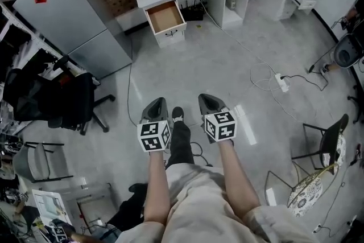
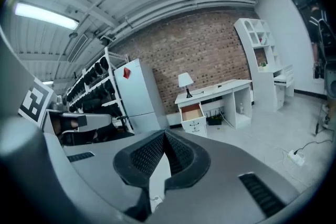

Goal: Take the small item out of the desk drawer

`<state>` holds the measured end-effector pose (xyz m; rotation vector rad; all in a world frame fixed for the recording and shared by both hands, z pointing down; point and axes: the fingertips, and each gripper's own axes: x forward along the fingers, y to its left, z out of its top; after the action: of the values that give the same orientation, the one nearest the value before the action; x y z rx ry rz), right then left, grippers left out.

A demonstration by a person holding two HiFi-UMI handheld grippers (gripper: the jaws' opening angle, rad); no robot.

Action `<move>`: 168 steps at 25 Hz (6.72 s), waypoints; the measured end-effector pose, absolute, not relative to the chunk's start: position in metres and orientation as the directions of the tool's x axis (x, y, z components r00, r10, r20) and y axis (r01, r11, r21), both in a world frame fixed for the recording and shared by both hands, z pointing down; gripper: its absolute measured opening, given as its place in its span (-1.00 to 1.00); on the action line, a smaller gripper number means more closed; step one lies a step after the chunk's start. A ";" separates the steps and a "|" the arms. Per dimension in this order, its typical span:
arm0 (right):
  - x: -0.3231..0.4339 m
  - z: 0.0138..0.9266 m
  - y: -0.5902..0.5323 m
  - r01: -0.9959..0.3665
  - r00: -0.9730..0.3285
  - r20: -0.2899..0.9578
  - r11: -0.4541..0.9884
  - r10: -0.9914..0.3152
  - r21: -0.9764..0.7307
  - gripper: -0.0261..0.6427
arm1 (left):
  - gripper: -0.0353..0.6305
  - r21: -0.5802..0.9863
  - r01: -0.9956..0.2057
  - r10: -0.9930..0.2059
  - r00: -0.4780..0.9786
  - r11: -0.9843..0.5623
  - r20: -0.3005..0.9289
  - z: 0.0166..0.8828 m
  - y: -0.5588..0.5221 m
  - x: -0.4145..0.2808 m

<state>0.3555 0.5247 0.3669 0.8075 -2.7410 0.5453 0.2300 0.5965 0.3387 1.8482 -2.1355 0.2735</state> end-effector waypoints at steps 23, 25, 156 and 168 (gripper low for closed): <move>0.023 0.399 0.157 -0.556 -0.825 0.377 0.720 -0.420 -0.415 -0.85 | -0.84 0.172 -0.984 -0.907 0.036 0.041 0.419 0.377 0.179 -0.112; 0.015 0.402 0.142 -0.565 -0.819 0.387 0.714 -0.424 -0.413 -0.85 | -0.84 0.186 -0.982 -0.905 0.046 0.037 0.423 0.382 0.163 -0.121; -0.123 0.734 -0.137 -0.811 -0.519 0.608 0.120 -0.601 -0.573 -0.85 | -0.60 0.194 -0.686 -0.090 0.355 -0.701 0.931 0.865 -0.175 -0.225; -0.114 0.742 -0.134 -0.801 -0.521 0.605 0.102 -0.602 -0.589 -0.85 | -0.29 0.169 -0.658 -0.059 0.310 -0.733 0.949 0.903 -0.182 -0.220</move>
<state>-0.1145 -0.1340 0.7416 1.4065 -2.1636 1.3850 -0.2200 -0.1820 0.9026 2.0394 -0.6334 1.4429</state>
